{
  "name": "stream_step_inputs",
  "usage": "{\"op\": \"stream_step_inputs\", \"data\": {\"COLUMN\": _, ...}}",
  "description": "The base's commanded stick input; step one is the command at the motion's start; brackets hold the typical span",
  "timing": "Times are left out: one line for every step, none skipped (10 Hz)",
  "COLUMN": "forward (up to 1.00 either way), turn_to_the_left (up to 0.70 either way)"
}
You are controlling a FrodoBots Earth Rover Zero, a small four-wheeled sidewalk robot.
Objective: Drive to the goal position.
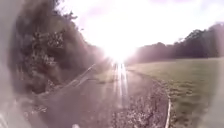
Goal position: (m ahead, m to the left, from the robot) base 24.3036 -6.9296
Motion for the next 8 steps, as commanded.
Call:
{"op": "stream_step_inputs", "data": {"forward": 0.85, "turn_to_the_left": 0.00}}
{"op": "stream_step_inputs", "data": {"forward": 0.85, "turn_to_the_left": 0.00}}
{"op": "stream_step_inputs", "data": {"forward": 0.85, "turn_to_the_left": 0.00}}
{"op": "stream_step_inputs", "data": {"forward": 0.85, "turn_to_the_left": 0.00}}
{"op": "stream_step_inputs", "data": {"forward": 0.85, "turn_to_the_left": -0.03}}
{"op": "stream_step_inputs", "data": {"forward": 0.85, "turn_to_the_left": -0.24}}
{"op": "stream_step_inputs", "data": {"forward": 0.85, "turn_to_the_left": -0.34}}
{"op": "stream_step_inputs", "data": {"forward": 0.85, "turn_to_the_left": -0.34}}
